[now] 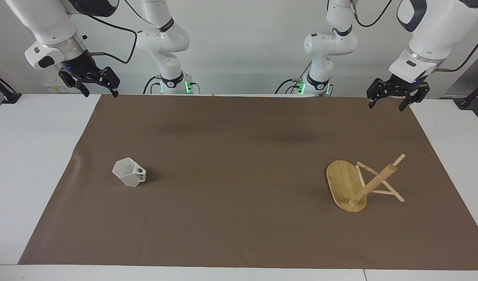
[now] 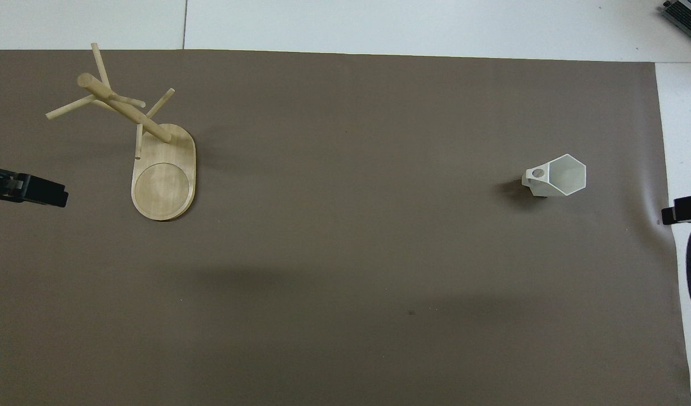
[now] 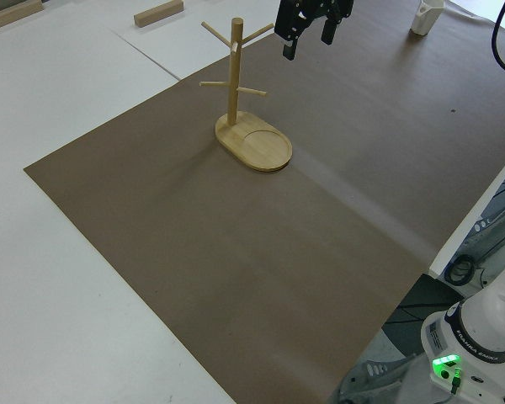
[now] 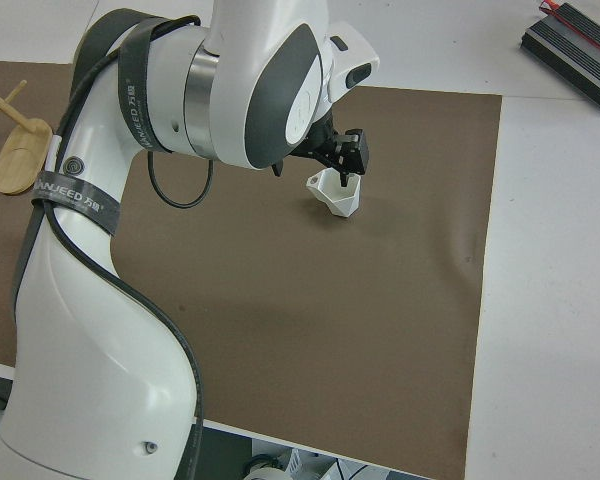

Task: Hang cup on rack

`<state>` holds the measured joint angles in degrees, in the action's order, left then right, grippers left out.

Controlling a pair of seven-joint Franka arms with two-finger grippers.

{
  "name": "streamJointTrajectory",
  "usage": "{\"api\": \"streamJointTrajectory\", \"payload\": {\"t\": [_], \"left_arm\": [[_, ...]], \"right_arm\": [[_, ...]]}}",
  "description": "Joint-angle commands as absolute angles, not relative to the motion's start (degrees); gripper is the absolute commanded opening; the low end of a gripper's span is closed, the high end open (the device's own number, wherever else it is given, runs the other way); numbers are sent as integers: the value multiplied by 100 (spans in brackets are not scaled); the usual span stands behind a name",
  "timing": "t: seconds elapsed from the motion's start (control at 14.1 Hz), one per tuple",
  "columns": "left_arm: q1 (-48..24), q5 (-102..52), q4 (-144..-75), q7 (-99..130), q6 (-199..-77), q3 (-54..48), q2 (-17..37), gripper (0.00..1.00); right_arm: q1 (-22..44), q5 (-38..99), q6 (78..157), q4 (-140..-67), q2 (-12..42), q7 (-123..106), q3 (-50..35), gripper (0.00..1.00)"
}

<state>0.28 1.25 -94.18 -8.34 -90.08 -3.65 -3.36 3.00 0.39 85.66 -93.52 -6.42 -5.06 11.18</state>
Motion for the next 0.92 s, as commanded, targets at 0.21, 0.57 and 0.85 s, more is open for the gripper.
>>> {"api": "streamJointTrajectory", "payload": {"t": [0.21, 0.57, 0.85], "left_arm": [[-35, 202, -9475, -896, -8991, -316, -404, 100], [-35, 202, -9466, -896, -8991, -316, -404, 100], [-44, 202, -9475, -896, -9000, -325, -404, 100]], "right_arm": [[308, -53, 8657, -9448, -738, -502, 1116, 100], [238, -70, 8903, -9475, -703, -686, 1134, 100], [229, -62, 8912, -9580, -747, -747, 1151, 100]]}}
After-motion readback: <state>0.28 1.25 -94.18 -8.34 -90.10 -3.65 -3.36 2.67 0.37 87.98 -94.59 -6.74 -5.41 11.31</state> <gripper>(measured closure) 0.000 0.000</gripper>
